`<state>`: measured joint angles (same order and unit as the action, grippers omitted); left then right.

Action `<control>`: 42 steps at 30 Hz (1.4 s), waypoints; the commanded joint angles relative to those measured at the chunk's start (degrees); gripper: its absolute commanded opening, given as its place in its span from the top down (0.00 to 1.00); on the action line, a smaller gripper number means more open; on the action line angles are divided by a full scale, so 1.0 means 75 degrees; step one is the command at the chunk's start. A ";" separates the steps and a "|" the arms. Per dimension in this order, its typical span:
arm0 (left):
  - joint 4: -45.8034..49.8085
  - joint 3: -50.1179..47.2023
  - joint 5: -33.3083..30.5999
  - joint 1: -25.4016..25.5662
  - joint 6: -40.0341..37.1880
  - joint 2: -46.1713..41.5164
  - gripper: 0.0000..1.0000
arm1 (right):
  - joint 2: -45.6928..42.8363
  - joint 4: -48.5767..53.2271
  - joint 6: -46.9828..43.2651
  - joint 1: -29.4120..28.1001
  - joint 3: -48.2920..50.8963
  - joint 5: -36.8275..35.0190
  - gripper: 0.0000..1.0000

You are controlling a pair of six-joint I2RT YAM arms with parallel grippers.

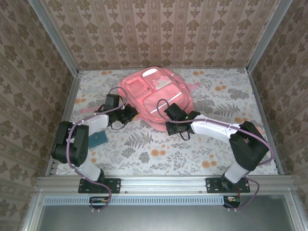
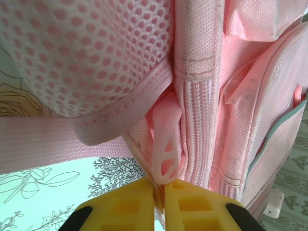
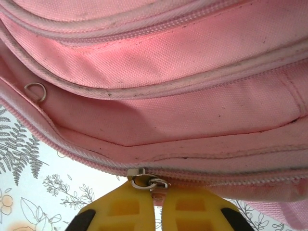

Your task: Pack the student bag

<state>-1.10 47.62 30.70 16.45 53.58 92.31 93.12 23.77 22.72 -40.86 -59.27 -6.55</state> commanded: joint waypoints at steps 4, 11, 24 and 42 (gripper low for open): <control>0.0204 0.0357 0.0060 -0.0304 -0.0369 -0.0194 0.73 | -0.0186 -0.0399 -0.0056 -0.0001 0.0045 0.0937 1.00; 0.1050 -0.0223 -0.0509 -0.0499 -0.0322 -0.1539 0.40 | 0.0429 -0.1470 0.0573 -0.0326 -0.0499 0.2174 1.00; 0.0118 -0.1813 -0.0361 -0.0299 0.1618 -0.2886 0.31 | 0.2072 -0.1685 0.1053 -0.0832 -0.2625 0.2840 1.00; -0.1085 -0.1762 -0.0718 0.0313 0.2412 -0.1520 0.48 | 0.2080 -0.1055 0.1052 -0.1168 -0.2704 0.2214 1.00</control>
<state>-5.72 34.15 25.91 18.28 70.32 79.59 108.40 14.33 30.48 -48.40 -77.25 11.70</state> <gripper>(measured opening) 0.527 0.052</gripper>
